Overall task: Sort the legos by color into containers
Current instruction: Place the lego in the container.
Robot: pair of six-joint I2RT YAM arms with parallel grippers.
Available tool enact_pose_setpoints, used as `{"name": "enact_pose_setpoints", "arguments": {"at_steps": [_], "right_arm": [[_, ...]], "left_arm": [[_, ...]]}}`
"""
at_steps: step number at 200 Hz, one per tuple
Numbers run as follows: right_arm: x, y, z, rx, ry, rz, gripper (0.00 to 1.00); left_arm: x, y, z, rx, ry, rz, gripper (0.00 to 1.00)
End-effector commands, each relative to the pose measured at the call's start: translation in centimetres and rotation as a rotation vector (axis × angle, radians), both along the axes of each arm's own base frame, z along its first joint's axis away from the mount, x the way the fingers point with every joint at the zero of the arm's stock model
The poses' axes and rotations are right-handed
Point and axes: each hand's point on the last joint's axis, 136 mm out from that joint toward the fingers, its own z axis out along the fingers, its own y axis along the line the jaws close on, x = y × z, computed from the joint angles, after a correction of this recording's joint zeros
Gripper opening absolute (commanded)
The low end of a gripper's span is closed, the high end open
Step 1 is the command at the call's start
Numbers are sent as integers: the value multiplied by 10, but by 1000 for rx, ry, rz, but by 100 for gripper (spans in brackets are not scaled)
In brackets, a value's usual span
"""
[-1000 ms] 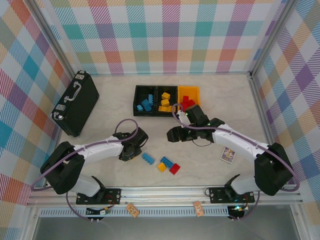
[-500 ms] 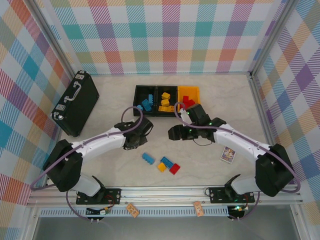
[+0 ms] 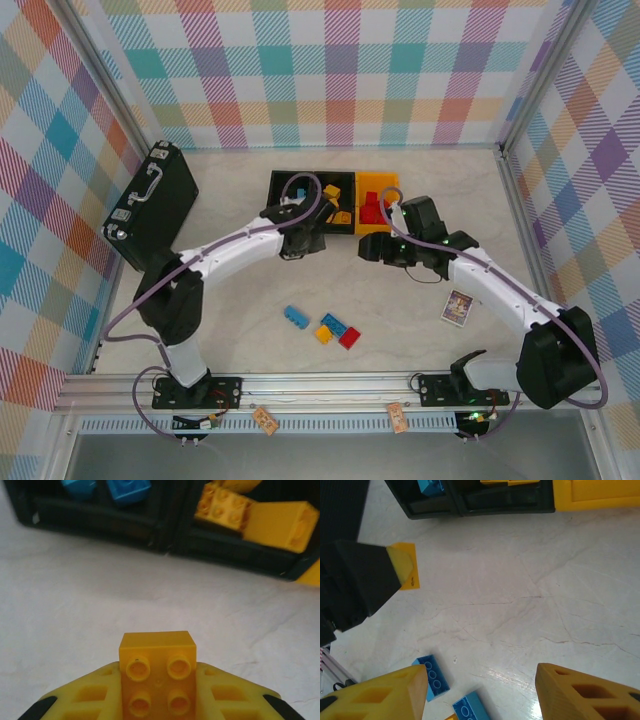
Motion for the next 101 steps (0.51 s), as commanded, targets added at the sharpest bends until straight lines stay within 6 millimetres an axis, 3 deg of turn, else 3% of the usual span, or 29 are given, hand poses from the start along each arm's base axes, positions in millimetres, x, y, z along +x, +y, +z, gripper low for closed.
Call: {"name": "enact_pose_setpoints", "arguments": {"at_steps": [1,101], "right_arm": [[4,-5,11,11,-13,-30,59],[18,-13,9,10,5,-84,59]], "left_arm": [[18,-7,4,17,11,-59,21],[119,-43,-2,25,-16,-122,22]]}}
